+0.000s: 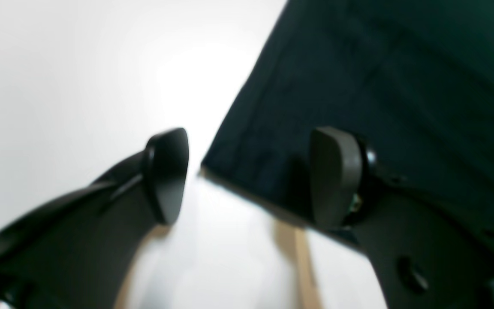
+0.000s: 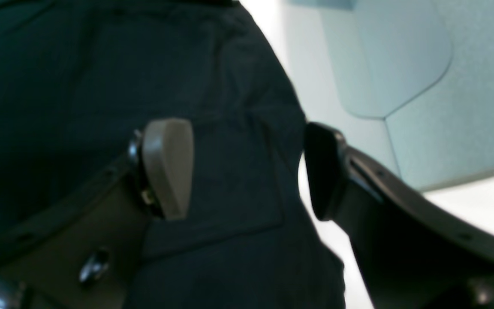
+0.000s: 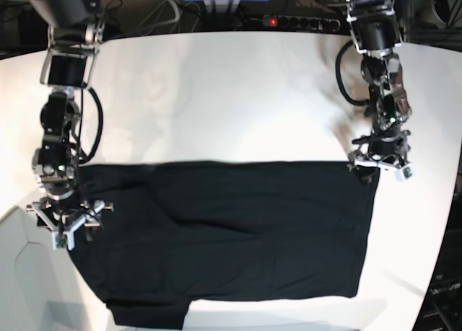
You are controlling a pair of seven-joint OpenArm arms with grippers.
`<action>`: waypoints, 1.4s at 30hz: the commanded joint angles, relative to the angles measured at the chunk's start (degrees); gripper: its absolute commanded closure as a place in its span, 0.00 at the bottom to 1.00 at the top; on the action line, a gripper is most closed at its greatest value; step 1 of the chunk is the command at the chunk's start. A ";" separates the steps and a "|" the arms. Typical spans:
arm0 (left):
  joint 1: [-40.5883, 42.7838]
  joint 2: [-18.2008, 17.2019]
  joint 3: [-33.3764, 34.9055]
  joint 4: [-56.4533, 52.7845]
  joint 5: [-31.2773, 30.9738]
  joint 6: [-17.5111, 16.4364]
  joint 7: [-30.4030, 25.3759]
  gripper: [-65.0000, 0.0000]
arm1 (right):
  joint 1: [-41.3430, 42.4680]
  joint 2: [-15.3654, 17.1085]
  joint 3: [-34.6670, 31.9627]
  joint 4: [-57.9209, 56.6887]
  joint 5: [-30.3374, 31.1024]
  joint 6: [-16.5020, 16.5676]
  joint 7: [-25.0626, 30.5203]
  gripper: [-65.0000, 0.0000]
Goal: Fold the T-shirt properly
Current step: 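Carry the lifted shoulder edge across the shirt toward the hem, then drag the shirt back toward the robot and lay it flat, releasing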
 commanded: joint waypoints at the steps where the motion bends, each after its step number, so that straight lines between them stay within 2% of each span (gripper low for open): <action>1: -0.62 -0.86 -0.23 1.16 -0.26 -0.34 -1.62 0.35 | -0.22 0.66 0.27 2.23 0.03 -0.26 1.40 0.36; 5: -0.27 -0.59 -0.23 0.02 -0.26 -0.60 -1.62 0.35 | -4.96 0.66 0.98 4.87 0.03 -0.26 1.40 0.36; 11: -2.02 -0.50 0.29 -3.85 -0.34 -0.60 -1.62 0.37 | -6.46 0.66 7.84 2.67 0.21 -0.26 1.40 0.36; 13: -2.81 -0.50 0.29 -5.61 -0.34 -0.69 -1.62 0.46 | -6.02 1.01 10.12 0.04 0.21 -0.08 1.40 0.36; 17: -3.61 -0.50 0.20 -7.37 -0.34 -0.69 -1.62 0.70 | -6.02 3.21 11.53 -4.18 0.30 5.81 1.40 0.36; 21: -3.87 -0.50 0.29 -8.69 -0.34 -0.69 -1.62 0.96 | -6.02 3.38 13.99 -8.93 0.30 6.07 1.84 0.35; 22: -3.87 -0.50 0.29 -8.69 -0.34 -0.69 -1.62 1.00 | -6.02 3.47 14.43 -10.25 0.30 6.07 1.93 0.35; 33: -3.61 -0.50 -0.06 -8.69 -0.34 -0.69 -1.62 0.99 | -4.17 5.14 14.69 -19.66 0.30 6.24 2.02 0.36; 35: -3.52 -0.50 -0.06 -8.69 -0.26 -0.69 -1.62 0.99 | -4.26 5.32 14.78 -19.83 0.30 6.33 2.02 0.41; 37: -3.43 -0.50 -0.06 -8.69 -0.17 -0.69 -1.62 0.99 | -5.05 6.02 14.78 -19.83 0.30 6.33 2.02 0.51; 42: -3.25 -0.59 -0.06 -8.69 -0.08 -0.69 -1.62 0.99 | -5.76 6.20 14.87 -19.48 0.30 6.33 2.02 0.93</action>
